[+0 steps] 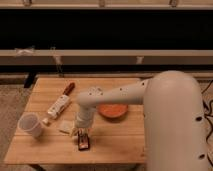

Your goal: Push the eraser across the table

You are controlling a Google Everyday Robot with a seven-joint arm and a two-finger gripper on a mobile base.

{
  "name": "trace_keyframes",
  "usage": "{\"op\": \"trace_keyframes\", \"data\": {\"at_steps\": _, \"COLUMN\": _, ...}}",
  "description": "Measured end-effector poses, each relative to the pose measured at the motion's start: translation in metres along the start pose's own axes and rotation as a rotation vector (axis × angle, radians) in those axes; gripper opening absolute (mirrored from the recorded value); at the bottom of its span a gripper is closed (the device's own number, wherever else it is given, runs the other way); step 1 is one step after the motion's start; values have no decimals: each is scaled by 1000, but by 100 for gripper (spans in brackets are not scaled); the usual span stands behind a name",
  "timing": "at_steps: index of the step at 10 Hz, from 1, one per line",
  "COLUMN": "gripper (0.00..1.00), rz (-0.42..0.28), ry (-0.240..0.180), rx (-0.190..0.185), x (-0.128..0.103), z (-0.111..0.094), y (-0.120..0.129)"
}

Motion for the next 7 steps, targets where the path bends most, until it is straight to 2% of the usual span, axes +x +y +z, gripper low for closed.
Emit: {"op": "trace_keyframes", "data": {"at_steps": 7, "gripper": 65, "rz": -39, "ry": 17, "rx": -64, "x": -7, "z": 3, "y": 20}}
